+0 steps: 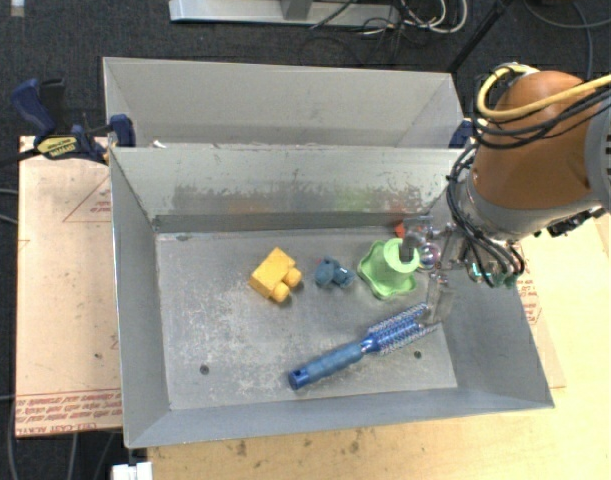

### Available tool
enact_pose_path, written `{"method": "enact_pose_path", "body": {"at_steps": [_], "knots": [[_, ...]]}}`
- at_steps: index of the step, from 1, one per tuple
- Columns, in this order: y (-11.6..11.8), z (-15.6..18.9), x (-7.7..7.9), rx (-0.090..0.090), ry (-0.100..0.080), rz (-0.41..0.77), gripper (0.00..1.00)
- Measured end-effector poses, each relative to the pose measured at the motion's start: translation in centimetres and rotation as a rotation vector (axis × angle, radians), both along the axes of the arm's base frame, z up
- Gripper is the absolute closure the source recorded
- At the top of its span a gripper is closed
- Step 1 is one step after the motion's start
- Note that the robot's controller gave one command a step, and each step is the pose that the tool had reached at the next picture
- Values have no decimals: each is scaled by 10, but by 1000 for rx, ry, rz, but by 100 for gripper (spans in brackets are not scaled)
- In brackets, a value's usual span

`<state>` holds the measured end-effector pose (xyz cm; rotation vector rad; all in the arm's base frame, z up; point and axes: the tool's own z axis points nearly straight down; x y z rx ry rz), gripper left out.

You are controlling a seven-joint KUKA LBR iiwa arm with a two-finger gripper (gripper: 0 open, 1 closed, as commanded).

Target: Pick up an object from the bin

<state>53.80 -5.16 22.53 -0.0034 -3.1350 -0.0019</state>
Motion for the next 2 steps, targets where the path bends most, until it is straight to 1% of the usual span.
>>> {"method": "enact_pose_path", "body": {"at_steps": [1, 2], "knots": [[14, -157, 0, 2, -3, 283, 0], [14, -155, 1, 1, -6, 284, 100]]}}
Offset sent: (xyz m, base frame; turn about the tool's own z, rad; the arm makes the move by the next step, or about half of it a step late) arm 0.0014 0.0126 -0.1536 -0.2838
